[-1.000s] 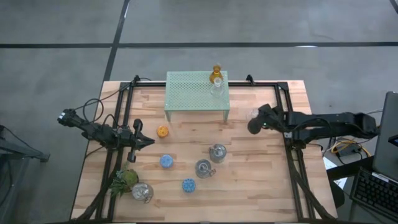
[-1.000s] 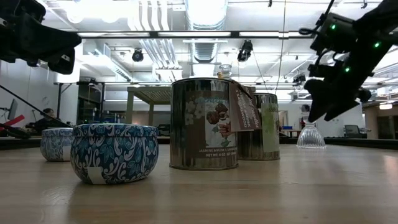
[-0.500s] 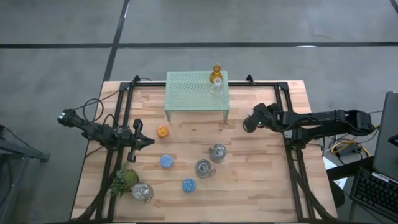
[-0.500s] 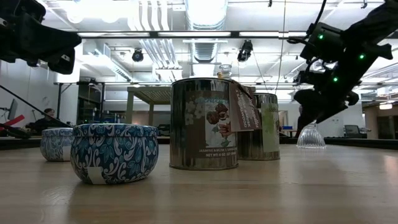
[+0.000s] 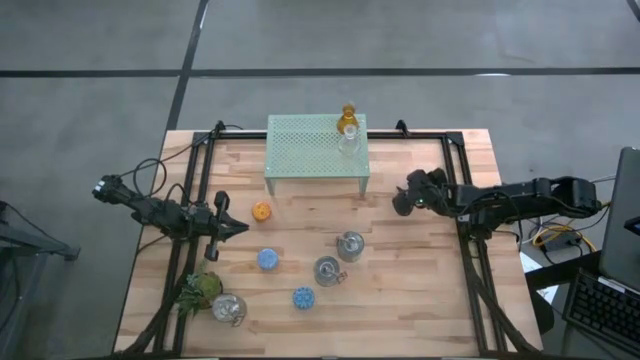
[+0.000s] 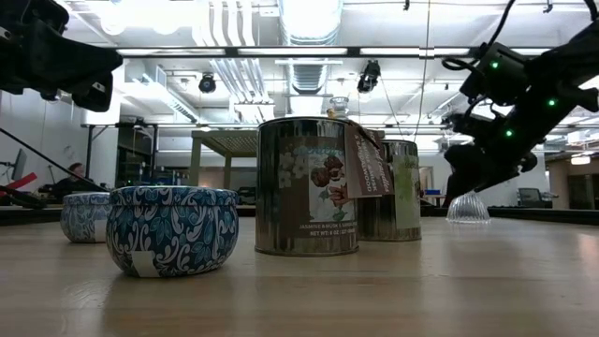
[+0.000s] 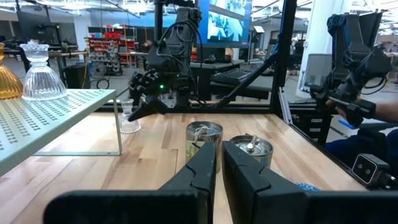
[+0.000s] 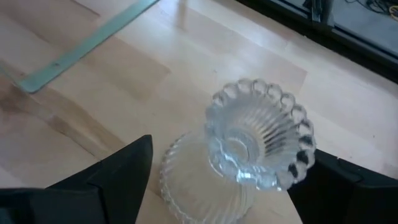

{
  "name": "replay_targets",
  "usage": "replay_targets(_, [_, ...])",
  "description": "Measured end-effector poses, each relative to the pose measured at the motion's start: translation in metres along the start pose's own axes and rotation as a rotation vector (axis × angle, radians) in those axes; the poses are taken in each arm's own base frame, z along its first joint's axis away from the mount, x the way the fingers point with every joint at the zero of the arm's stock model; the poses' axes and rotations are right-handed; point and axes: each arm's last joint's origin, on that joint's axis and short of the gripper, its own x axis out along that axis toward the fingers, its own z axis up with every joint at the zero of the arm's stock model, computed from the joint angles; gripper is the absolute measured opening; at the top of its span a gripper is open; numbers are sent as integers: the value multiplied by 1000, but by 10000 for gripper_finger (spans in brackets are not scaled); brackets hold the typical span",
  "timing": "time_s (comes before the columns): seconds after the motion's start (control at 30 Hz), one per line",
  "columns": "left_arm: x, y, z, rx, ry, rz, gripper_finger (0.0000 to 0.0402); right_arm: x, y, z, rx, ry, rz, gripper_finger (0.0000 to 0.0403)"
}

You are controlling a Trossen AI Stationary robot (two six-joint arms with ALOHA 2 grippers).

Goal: Pick & Place candle stick holders
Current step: Put the transparent glass candle holder on the shelf

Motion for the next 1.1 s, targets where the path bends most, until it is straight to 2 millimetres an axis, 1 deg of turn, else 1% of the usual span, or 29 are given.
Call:
replay_targets(0.17, [0, 0, 0, 0, 0, 0, 30, 1, 0, -4, 6, 10, 27, 257])
replay_targets(0.33, [0, 0, 0, 0, 0, 0, 30, 1, 1, -2, -5, -16, 39, 200])
replay_targets(0.67, [0, 0, 0, 0, 0, 0, 30, 0, 5, 7, -51, -68, 79, 118])
replay_targets(0.83, [0, 0, 0, 0, 0, 0, 30, 0, 6, 8, -48, -74, 92, 114])
replay_targets(1.0, [0, 0, 0, 0, 0, 0, 30, 0, 7, 8, -45, -69, 122, 123])
replay_targets(1.1, [0, 0, 0, 0, 0, 0, 30, 0, 7, 8, -48, -69, 124, 120])
